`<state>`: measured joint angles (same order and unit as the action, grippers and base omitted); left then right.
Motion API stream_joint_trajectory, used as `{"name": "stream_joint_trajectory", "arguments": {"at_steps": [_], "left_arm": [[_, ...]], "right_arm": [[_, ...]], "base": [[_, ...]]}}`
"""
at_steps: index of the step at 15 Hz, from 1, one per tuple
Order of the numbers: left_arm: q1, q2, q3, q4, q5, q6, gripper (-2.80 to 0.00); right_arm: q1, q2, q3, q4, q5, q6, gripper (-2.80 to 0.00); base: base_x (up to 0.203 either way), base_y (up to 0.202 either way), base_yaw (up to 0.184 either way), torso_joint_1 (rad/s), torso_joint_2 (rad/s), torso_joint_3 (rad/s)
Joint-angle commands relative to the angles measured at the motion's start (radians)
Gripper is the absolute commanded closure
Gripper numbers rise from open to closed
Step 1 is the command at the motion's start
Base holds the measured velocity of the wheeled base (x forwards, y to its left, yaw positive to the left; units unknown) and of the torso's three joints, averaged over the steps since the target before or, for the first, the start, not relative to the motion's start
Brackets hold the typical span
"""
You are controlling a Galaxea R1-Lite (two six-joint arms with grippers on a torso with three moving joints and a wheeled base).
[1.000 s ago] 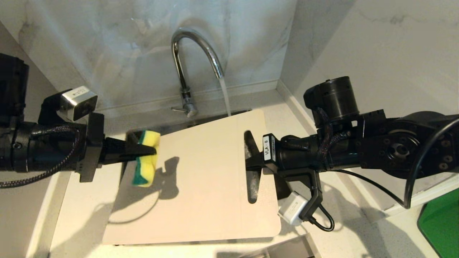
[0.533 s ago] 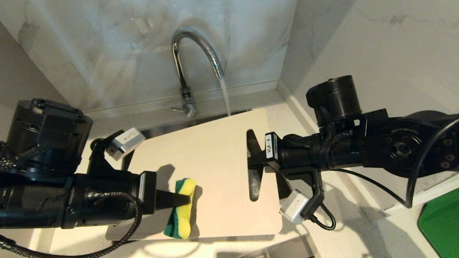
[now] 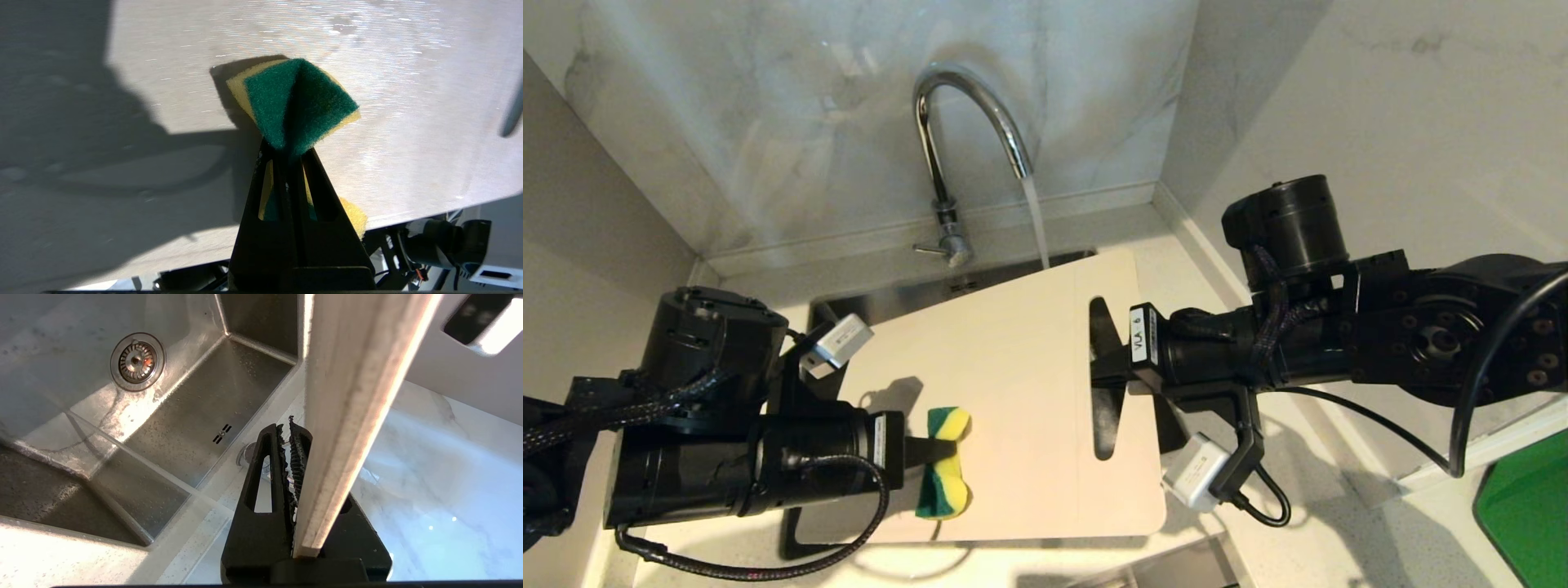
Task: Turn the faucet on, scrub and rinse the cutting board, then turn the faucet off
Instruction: Scrub the cutting board underwater
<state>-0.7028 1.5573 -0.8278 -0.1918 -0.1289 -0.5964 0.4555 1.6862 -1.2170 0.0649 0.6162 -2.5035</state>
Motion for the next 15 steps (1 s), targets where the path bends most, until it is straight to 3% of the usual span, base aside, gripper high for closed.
{"name": "stream_joint_trajectory", "arguments": {"at_steps": [1,4,6,9,15], "left_arm": [[0.04,0.008,0.028,0.0,-0.007,-0.004,0.0],[0.055,-0.011,0.13,-0.057,-0.023,0.016,0.0],[0.129,-0.012,0.186,-0.113,-0.039,0.042,0.0],[0.276,-0.021,0.244,-0.126,-0.138,0.067,0.0],[0.638,-0.007,0.35,-0.13,-0.35,0.257,0.0]], "right_arm": [[0.002,0.003,-0.001,0.0,0.006,-0.012,0.0],[0.0,0.004,-0.002,0.0,0.005,-0.012,0.0],[0.0,0.005,-0.002,-0.001,0.006,-0.012,0.0],[0.0,0.006,-0.002,-0.002,0.007,-0.009,0.0],[0.001,0.009,0.006,-0.063,0.007,0.027,0.0]], "base": [[0.0,0.0,0.0,0.0,0.0,0.0],[0.0,0.0,0.0,0.0,0.0,0.0],[0.0,0.0,0.0,0.0,0.0,0.0],[0.0,0.0,0.0,0.0,0.0,0.0],[0.0,0.0,0.0,0.0,0.0,0.0]]}}
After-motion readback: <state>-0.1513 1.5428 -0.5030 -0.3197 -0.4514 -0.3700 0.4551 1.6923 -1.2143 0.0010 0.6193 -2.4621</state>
